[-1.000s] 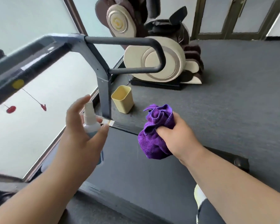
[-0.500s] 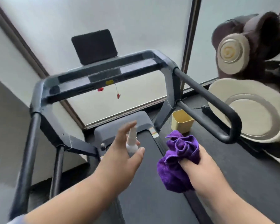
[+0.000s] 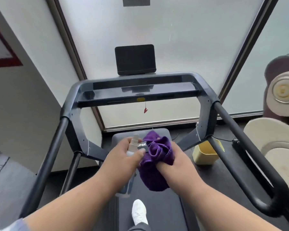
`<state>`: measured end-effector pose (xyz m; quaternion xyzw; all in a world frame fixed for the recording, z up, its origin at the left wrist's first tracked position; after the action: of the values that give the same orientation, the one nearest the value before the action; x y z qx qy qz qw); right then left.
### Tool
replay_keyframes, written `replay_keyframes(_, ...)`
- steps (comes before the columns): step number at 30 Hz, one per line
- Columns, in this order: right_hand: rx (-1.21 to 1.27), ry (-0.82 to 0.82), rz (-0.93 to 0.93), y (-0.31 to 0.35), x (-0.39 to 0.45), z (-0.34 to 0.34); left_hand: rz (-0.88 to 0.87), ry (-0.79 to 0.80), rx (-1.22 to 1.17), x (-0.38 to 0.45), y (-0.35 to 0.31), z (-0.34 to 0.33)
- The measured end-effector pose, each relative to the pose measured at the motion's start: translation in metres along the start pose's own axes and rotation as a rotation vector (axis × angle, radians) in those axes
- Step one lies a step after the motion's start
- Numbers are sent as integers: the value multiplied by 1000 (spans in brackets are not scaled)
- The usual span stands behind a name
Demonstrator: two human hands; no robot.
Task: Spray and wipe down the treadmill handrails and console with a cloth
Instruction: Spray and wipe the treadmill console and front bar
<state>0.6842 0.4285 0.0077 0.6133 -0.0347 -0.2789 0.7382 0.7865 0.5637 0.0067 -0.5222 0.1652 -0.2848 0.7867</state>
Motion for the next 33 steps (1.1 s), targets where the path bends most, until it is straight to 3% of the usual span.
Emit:
replay_keyframes(3, -109, 96, 74, 35, 50, -14, 47, 6, -63, 54, 14, 16)
replay_keyframes(9, -238, 96, 222, 87, 173, -3, 141, 107, -252, 177, 21, 29)
replay_keyframes(16, -431, -91, 174, 67, 262, 41, 150, 130, -76, 294, 13, 3)
replay_keyframes(19, -508, -97, 164, 65, 302, 66, 141, 136, -70, 339, 11, -20)
replay_keyframes(22, -425, 41, 110, 69, 343, 92, 169, 142, -79, 386, 9, -37)
replay_keyframes(27, 51, 212, -171, 55, 414, 153, 215, 220, -136, 459, 4, -66)
replay_keyframes(33, 55, 338, -395, 27, 487, 199, 289, 218, -173, 525, 15, -93)
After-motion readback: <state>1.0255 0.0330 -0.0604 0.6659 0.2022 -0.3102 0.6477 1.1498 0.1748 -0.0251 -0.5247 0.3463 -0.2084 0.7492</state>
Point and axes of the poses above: each hand's wrist, its own x-axis towards the middle knuckle, its own z-axis out of the back of the hand, y = z × x, the point moved 8 cm from there along x, towards the middle knuckle, and after that the axes turned 12 degrees about -z, right-handed, at the moved point
